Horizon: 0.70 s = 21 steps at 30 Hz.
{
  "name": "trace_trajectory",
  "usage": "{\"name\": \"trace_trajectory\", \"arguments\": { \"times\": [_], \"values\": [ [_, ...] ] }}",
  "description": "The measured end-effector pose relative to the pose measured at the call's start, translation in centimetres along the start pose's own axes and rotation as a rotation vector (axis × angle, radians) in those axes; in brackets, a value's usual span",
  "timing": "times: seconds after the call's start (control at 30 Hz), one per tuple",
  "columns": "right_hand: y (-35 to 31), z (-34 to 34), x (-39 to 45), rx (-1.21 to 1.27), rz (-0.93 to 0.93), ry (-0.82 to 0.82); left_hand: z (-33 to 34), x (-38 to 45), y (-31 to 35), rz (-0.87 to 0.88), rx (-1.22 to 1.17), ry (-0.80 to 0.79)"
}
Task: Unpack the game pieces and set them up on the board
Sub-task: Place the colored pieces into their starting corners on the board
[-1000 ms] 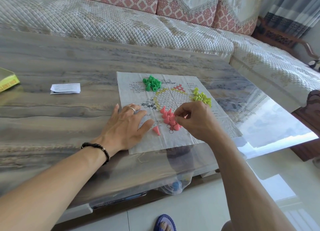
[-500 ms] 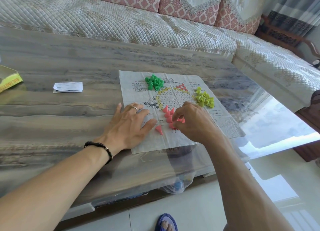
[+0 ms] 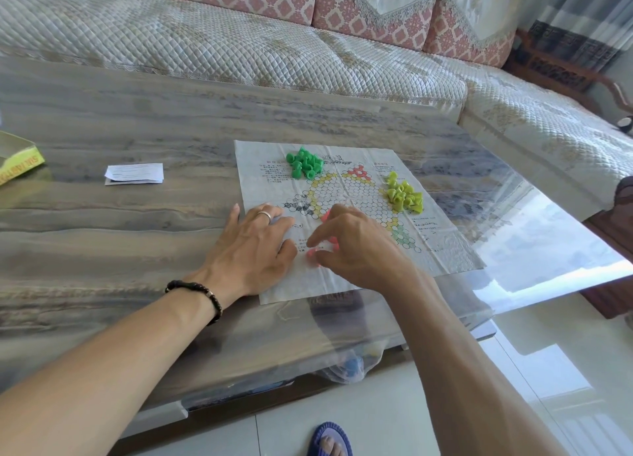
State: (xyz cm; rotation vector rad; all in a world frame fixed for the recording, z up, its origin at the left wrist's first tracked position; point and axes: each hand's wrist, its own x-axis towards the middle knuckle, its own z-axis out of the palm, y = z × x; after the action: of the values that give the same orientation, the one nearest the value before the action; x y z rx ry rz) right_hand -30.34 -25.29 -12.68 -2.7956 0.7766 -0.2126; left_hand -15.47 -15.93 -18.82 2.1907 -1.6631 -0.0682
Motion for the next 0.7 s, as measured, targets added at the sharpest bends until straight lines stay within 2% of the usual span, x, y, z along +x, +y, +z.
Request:
{"name": "trace_trajectory", "arguments": {
  "times": [0.1, 0.2, 0.3, 0.43, 0.57, 0.7],
  "values": [
    [-0.1, 0.0, 0.2, 0.011, -0.023, -0.019, -0.1, 0.0, 0.1, -0.007, 0.006, -0.01],
    [0.5, -0.8, 0.1, 0.133, -0.022, 0.053, -0.2, 0.0, 0.2, -0.01, 0.0, -0.016],
    [1.6, -1.5, -0.1, 0.282, 0.052, 0.155, -0.3, 0.0, 0.2, -0.012, -0.003, -0.021],
    [3.2, -1.9, -0.5, 0.32, 0.168, 0.239, -0.3, 0.0, 0.2, -0.012, -0.007, -0.027],
    [4.0, -2.2, -1.0, 0.334, 0.22, 0.206, -0.3, 0.1, 0.2, -0.013, -0.023, -0.012],
    [4.0, -2.2, -1.5, 0.218, 0.17, 0.154, -0.6, 0.0, 0.3, -0.02, -0.041, -0.014]
  ]
}}
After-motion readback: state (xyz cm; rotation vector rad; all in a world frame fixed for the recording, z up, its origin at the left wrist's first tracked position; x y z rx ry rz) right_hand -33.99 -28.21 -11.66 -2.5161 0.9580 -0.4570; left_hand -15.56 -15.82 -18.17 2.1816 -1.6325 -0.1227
